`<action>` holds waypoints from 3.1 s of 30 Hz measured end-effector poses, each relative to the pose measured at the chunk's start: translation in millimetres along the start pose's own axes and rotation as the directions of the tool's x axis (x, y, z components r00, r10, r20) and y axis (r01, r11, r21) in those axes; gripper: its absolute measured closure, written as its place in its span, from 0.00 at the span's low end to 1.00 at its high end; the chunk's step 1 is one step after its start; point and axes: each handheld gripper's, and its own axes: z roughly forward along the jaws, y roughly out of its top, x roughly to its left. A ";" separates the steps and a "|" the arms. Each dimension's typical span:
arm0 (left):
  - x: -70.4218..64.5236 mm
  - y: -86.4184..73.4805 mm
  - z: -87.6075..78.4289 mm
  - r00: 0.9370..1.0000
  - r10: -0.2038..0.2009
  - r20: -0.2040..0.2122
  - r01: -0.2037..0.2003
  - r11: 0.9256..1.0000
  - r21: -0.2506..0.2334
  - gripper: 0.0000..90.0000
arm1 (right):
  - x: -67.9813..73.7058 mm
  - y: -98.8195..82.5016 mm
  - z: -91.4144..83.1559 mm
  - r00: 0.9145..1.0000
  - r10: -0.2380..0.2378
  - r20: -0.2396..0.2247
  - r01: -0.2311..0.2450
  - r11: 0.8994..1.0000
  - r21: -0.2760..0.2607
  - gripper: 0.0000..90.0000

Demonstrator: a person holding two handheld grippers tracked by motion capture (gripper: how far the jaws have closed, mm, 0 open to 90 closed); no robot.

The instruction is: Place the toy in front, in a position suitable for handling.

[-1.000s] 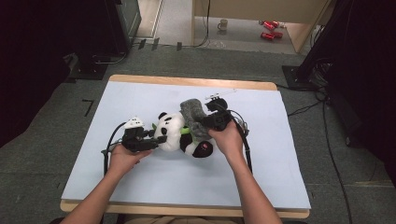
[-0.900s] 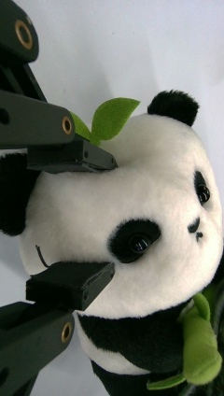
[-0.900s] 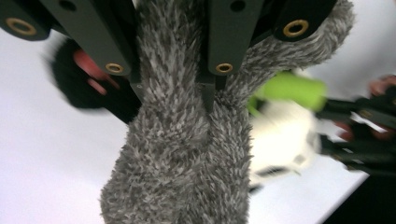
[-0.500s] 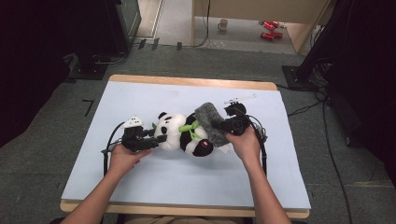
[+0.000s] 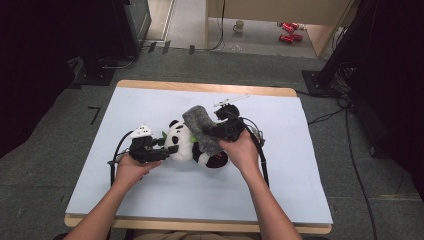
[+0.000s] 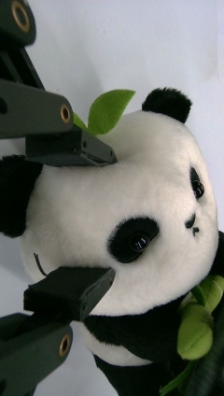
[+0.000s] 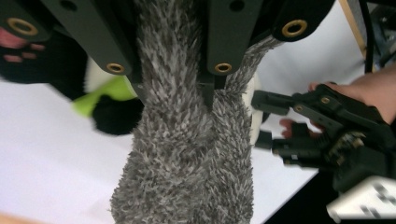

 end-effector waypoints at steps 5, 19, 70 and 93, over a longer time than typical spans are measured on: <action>4.2 -2.8 -4.8 0.998 0.053 0.024 -0.053 0.999 0.003 0.36 | -3.9 -5.7 16.7 1.000 0.011 0.010 -0.011 1.000 0.021 0.88; 15.8 -18.0 -1.6 0.994 0.090 0.057 -0.090 0.996 0.001 0.36 | -21.4 7.7 26.1 0.997 0.032 0.064 -0.033 0.999 0.024 0.88; -2.0 4.5 9.2 0.999 -0.034 -0.035 0.034 0.999 0.010 0.72 | -3.1 9.3 11.0 0.991 -0.019 0.134 0.019 1.000 -0.004 0.88; -5.0 6.6 8.0 0.998 -0.042 -0.042 0.042 0.999 0.007 0.72 | 38.7 31.5 50.4 1.000 -0.017 -0.012 0.017 1.000 0.013 0.88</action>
